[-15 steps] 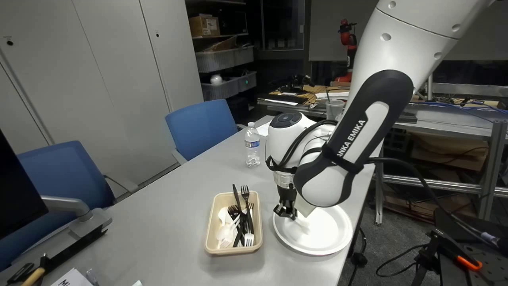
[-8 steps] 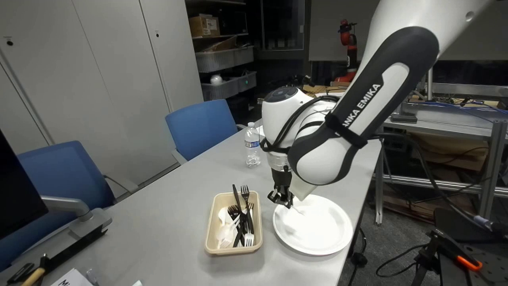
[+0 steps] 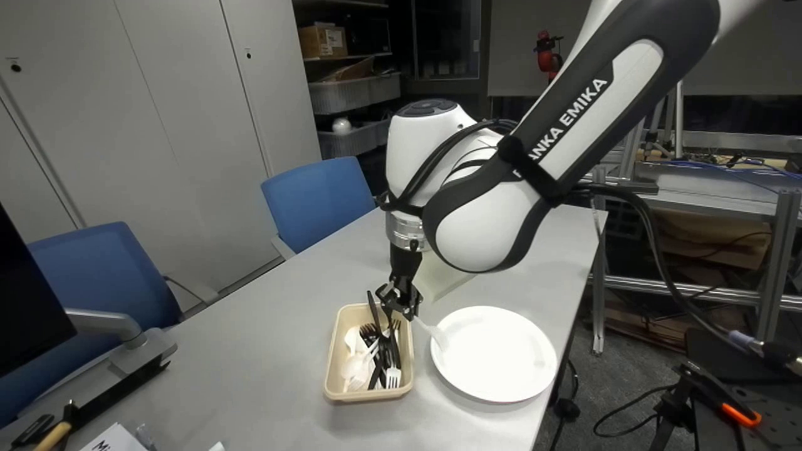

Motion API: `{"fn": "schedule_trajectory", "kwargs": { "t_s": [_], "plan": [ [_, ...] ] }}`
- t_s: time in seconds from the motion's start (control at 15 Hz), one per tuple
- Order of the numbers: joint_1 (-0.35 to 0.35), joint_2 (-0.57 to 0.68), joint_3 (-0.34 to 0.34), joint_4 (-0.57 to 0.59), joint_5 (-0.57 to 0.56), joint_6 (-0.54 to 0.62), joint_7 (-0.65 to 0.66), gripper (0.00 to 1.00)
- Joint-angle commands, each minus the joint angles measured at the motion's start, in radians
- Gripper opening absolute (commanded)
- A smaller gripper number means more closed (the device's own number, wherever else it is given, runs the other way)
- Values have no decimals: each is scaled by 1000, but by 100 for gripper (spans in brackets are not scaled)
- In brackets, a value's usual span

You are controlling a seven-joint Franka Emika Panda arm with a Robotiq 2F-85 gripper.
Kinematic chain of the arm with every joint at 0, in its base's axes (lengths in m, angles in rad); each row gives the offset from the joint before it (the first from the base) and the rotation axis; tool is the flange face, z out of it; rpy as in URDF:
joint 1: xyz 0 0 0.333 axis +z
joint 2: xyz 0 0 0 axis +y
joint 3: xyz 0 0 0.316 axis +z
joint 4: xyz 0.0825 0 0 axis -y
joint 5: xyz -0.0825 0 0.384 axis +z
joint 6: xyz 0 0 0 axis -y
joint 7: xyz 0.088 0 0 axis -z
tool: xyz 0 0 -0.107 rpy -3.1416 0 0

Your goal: Move the forks from the white plate to the brown bowl starting with the black fork

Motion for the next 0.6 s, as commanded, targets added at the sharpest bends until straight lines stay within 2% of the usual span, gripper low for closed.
{"fn": "schedule_trajectory", "kwargs": {
  "t_s": [0.0, 0.4, 0.53],
  "plan": [
    [-17, 47, 27, 66, 77, 98, 40, 1],
    [-1, 143, -5, 160, 146, 234, 109, 1],
    [4, 193, -19, 199, 156, 248, 121, 1]
  ]
}}
